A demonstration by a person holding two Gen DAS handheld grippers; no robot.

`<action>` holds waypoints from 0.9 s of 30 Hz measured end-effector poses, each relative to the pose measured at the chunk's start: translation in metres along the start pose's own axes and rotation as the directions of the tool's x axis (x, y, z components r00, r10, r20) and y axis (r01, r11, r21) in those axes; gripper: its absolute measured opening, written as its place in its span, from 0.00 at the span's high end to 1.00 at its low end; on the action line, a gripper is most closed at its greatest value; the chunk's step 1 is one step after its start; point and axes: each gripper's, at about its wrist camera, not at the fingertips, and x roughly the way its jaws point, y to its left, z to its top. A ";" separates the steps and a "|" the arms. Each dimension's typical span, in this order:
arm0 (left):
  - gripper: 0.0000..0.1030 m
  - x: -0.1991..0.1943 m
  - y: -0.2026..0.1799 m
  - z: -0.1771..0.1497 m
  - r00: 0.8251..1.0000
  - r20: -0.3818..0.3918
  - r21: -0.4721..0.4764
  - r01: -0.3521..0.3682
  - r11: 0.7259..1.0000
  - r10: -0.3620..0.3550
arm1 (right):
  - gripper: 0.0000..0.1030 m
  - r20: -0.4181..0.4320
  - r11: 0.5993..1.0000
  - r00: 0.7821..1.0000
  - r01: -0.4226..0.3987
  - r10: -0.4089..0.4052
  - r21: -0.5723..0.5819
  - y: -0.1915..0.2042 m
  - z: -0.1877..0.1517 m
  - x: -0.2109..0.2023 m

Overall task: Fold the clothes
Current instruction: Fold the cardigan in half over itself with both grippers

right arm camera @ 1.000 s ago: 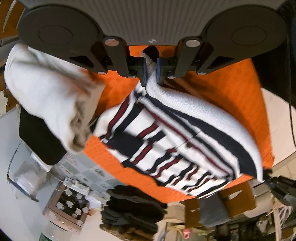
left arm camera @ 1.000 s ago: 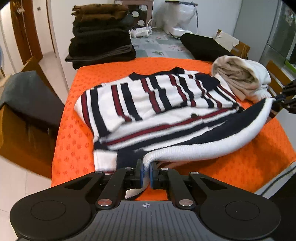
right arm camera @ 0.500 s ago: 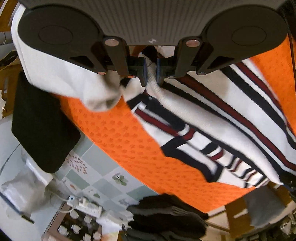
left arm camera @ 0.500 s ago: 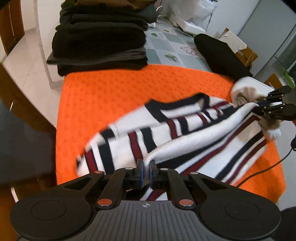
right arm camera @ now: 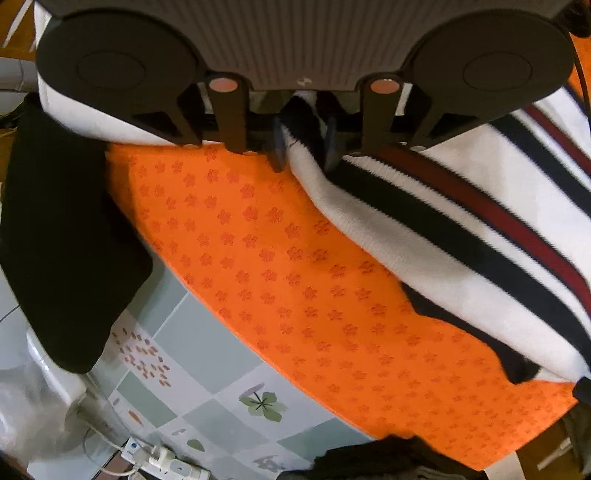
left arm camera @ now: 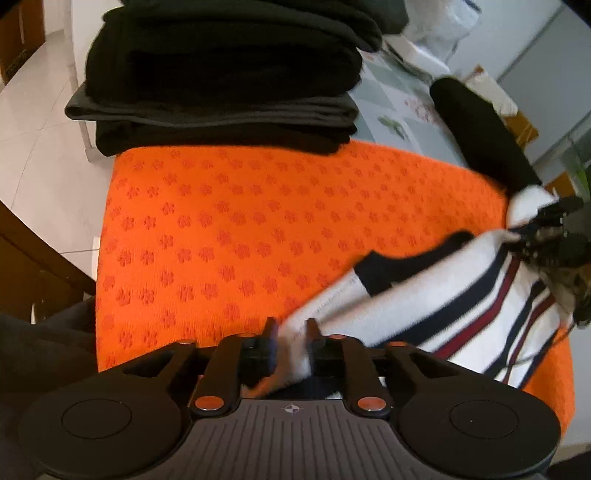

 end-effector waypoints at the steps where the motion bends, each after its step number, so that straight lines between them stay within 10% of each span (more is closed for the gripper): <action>1: 0.62 -0.003 0.002 0.000 0.999 0.033 -0.012 0.009 1.000 -0.008 | 0.72 0.013 1.000 1.000 0.008 -0.008 0.008 0.001 -0.001 -0.002; 9: 0.44 -0.069 0.005 -0.029 0.968 0.246 -0.166 0.101 0.981 -0.058 | 0.65 0.185 0.988 0.981 0.029 -0.057 0.151 -0.002 -0.032 -0.067; 18: 0.25 -0.106 -0.011 -0.102 0.970 0.242 -0.234 0.021 0.972 0.037 | 0.39 0.313 0.953 0.949 -0.064 -0.034 0.297 0.032 -0.105 -0.126; 27: 0.25 -0.081 0.020 -0.157 0.949 0.306 -0.504 0.093 0.859 0.076 | 0.38 0.274 0.899 0.962 -0.124 0.004 0.420 0.088 -0.163 -0.112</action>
